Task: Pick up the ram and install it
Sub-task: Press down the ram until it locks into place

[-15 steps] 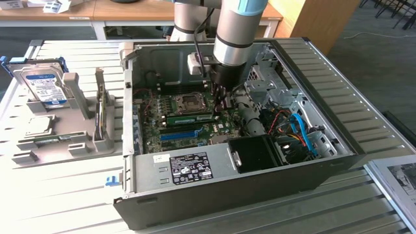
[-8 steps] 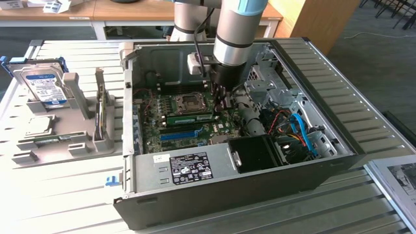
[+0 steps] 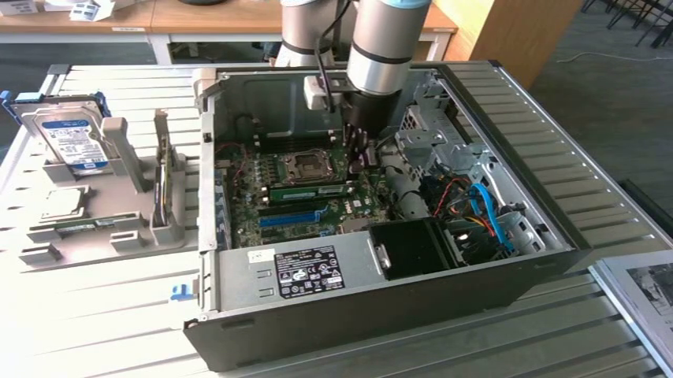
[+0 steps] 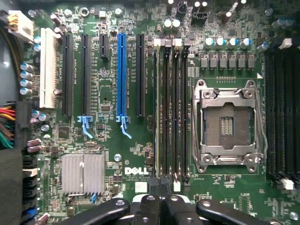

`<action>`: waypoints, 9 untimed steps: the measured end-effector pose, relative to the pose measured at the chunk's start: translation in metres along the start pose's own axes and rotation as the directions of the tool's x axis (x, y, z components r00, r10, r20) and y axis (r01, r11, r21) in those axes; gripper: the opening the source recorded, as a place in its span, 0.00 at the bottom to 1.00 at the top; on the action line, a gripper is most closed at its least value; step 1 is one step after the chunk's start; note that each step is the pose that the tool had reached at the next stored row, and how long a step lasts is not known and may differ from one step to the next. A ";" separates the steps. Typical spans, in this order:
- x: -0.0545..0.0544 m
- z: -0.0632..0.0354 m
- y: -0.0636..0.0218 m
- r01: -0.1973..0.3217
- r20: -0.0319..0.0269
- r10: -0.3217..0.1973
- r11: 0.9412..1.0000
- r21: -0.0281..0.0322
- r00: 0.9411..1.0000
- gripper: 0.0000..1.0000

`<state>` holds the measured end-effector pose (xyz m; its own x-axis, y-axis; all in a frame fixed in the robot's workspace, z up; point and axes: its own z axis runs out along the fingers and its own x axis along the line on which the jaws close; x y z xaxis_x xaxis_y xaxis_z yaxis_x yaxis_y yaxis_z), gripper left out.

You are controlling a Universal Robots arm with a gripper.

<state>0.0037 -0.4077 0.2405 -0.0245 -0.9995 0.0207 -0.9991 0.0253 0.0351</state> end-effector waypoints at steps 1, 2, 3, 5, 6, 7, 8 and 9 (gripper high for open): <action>0.000 -0.0022 0.0001 0.000 0.000 0.000 1.000 0.000 1.000 0.10; 0.000 -0.0045 0.0001 0.000 0.000 0.000 1.000 0.000 1.000 0.10; 0.000 -0.0067 0.0002 0.000 0.000 0.000 1.000 0.000 1.000 0.10; 0.000 -0.0110 0.0004 0.000 0.000 0.000 1.000 0.000 1.000 0.10; 0.000 -0.0130 0.0004 0.000 0.000 0.000 1.000 0.000 1.000 0.10; 0.000 -0.0151 0.0005 0.000 0.000 0.000 1.000 -0.001 1.000 0.10; 0.000 -0.0168 0.0006 0.000 0.000 0.000 1.000 -0.001 1.000 0.10; 0.000 -0.0178 0.0006 0.000 0.000 0.000 1.000 -0.001 1.000 0.10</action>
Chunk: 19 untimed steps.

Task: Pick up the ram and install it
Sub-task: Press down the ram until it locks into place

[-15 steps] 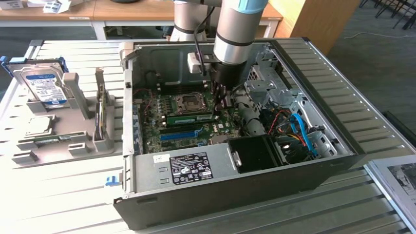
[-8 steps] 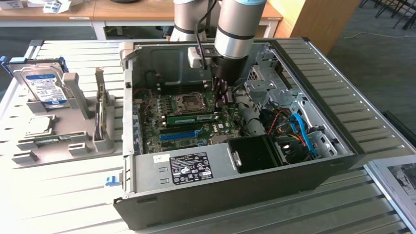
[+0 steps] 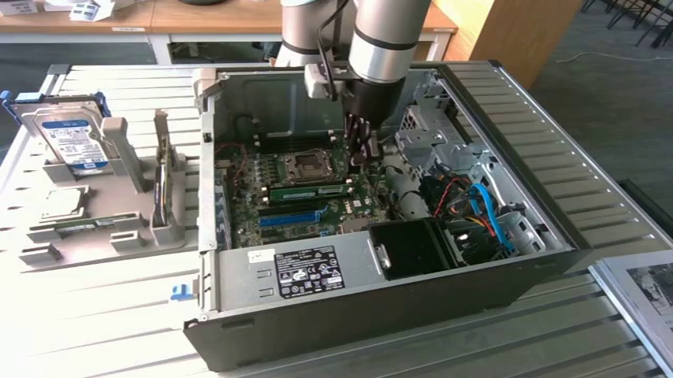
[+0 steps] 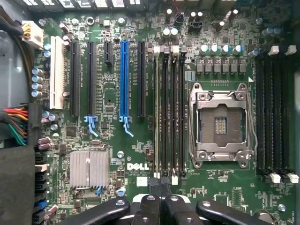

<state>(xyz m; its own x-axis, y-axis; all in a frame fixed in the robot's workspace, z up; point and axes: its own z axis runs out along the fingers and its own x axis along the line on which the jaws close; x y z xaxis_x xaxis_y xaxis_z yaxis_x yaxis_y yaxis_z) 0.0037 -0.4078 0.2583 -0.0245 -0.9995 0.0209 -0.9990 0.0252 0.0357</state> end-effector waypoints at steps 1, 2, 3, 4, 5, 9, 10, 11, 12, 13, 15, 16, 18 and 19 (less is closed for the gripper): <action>0.000 -0.0001 0.0000 0.000 0.000 0.000 1.000 0.000 1.000 0.10; 0.000 0.0000 0.0000 0.000 0.000 0.000 1.000 0.000 1.000 0.10; 0.000 0.0000 0.0000 0.000 0.000 0.000 1.000 0.000 1.000 0.10; 0.000 0.0000 0.0000 0.000 0.000 0.000 1.000 0.000 1.000 0.10; 0.000 -0.0001 0.0000 0.000 0.000 0.000 1.000 0.000 1.000 0.10; 0.000 0.0001 0.0071 0.000 0.000 0.000 1.000 0.001 1.000 0.10; 0.000 0.0003 0.0101 0.000 0.000 0.000 1.000 0.002 1.000 0.10; 0.000 0.0004 0.0131 0.000 0.000 0.000 1.000 0.002 1.000 0.10; 0.000 0.0005 0.0162 0.000 0.000 0.000 1.000 0.003 1.000 0.10; 0.000 0.0006 0.0193 0.000 0.000 0.000 1.000 0.004 1.000 0.10; 0.001 0.0009 0.0261 0.000 0.000 0.000 1.000 0.006 1.000 0.10; 0.001 0.0010 0.0297 0.000 0.000 0.000 1.000 0.007 1.000 0.10; 0.001 0.0013 0.0366 0.000 0.000 0.000 1.000 0.009 1.000 0.10; 0.001 0.0015 0.0401 0.000 0.000 0.000 1.000 0.010 1.000 0.10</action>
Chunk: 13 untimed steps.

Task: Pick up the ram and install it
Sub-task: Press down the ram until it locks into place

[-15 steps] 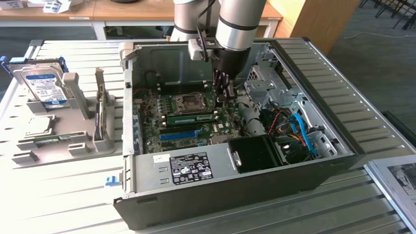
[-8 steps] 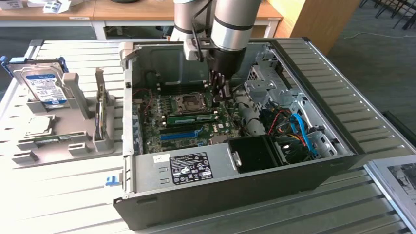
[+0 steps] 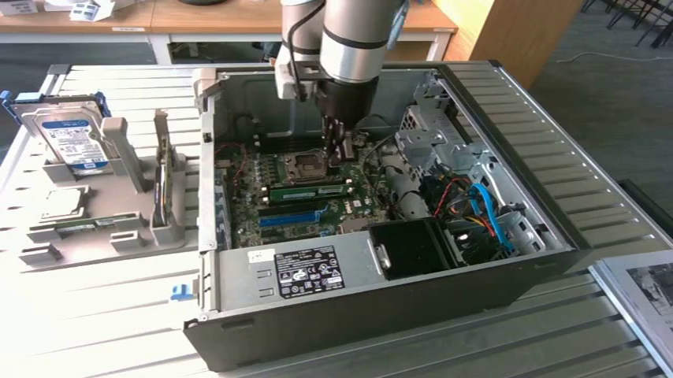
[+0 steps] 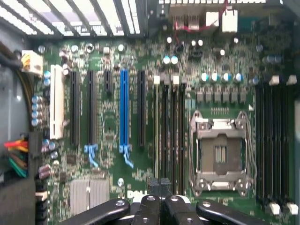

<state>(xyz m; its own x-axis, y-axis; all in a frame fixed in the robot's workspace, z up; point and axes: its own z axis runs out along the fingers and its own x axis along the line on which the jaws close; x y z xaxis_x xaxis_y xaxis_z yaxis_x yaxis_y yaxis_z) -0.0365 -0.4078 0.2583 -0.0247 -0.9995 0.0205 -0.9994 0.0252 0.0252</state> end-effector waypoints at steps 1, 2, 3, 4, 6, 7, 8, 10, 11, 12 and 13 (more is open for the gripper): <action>0.000 0.0001 0.0037 0.000 0.000 0.000 1.000 0.001 1.000 0.10; 0.000 0.0002 0.0070 0.000 0.000 0.000 1.000 0.002 1.000 0.10; 0.000 0.0003 0.0102 0.000 0.000 0.000 1.000 0.003 1.000 0.10; 0.000 0.0004 0.0134 0.000 0.000 0.000 1.000 0.004 1.000 0.10; 0.000 0.0005 0.0196 0.000 0.000 0.000 1.000 0.005 1.000 0.10; 0.001 0.0007 0.0228 0.000 0.000 0.000 1.000 0.006 1.000 0.10; 0.001 0.0007 0.0257 0.000 0.000 0.000 1.000 0.007 1.000 0.10; 0.001 0.0009 0.0311 0.000 0.000 0.000 1.000 0.008 1.000 0.10; 0.001 0.0010 0.0331 0.000 0.000 0.000 1.000 0.008 1.000 0.10; 0.001 0.0010 0.0348 0.000 0.000 0.000 1.000 0.008 1.000 0.10; 0.001 0.0011 0.0366 0.000 0.000 0.000 1.000 0.008 1.000 0.10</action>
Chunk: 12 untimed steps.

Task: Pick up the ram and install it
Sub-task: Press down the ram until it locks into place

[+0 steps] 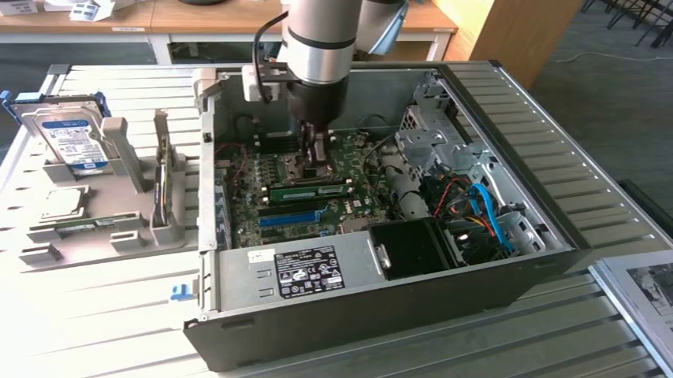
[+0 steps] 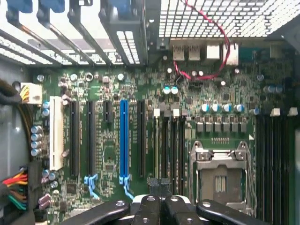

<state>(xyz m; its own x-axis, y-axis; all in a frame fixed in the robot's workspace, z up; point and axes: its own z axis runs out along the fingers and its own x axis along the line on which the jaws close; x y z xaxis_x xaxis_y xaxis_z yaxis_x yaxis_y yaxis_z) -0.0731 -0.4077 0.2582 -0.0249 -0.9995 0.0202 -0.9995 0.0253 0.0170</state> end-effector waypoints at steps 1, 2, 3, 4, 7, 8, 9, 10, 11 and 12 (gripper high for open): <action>0.000 0.0001 0.0016 0.000 0.000 0.000 1.000 0.000 1.000 0.10; 0.000 0.0001 0.0028 0.000 0.000 0.000 1.000 0.000 1.000 0.10; 0.000 0.0001 0.0038 0.000 0.000 0.000 1.000 0.000 1.000 0.10; 0.000 0.0001 0.0041 0.000 0.000 0.000 1.000 0.000 1.000 0.10; 0.000 0.0001 0.0053 0.000 0.000 0.000 1.000 0.000 1.000 0.10; 0.000 0.0001 0.0063 0.000 0.000 0.000 1.000 0.000 1.000 0.10; 0.000 0.0001 0.0074 0.000 0.000 0.000 1.000 0.000 1.000 0.10; 0.000 0.0001 0.0088 0.000 0.000 0.000 1.000 0.000 1.000 0.10; 0.000 0.0002 0.0101 0.000 0.000 0.000 1.000 0.000 1.000 0.10; 0.000 0.0002 0.0116 0.000 0.000 0.000 1.000 0.000 1.000 0.10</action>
<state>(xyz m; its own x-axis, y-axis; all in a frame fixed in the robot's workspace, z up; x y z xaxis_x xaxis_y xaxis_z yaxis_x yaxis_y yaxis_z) -0.0847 -0.4078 0.2582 -0.0248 -0.9995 0.0203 -0.9995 0.0252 0.0166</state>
